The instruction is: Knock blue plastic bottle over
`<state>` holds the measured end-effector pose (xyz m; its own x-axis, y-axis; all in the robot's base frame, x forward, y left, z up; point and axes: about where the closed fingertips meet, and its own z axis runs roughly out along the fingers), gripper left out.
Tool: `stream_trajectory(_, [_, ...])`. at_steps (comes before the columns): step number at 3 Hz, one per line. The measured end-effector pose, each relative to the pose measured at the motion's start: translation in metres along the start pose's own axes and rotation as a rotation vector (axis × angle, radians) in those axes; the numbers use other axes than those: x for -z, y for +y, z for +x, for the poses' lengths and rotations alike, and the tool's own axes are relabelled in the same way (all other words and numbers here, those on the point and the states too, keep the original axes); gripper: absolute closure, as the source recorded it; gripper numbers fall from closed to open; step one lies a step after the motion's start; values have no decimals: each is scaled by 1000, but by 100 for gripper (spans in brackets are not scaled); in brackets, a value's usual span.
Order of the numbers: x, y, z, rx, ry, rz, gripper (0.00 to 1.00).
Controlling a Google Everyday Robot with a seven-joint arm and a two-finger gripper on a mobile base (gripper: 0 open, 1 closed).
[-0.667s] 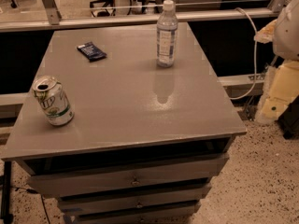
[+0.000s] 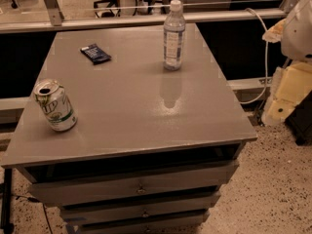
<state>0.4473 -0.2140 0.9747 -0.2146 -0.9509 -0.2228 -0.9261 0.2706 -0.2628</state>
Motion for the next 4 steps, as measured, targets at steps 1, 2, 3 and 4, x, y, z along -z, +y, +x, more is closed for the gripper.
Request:
stream_trajectory(1, [-16, -33, -9, -15, -105, 29, 0])
stream_trajectory(2, [-36, -80, -32, -22, -276, 59, 0])
stream_trajectory(3, [-59, -123, -67, -24, -480, 61, 0])
stream_trajectory(4, [-83, -156, -100, -43, -666, 34, 0])
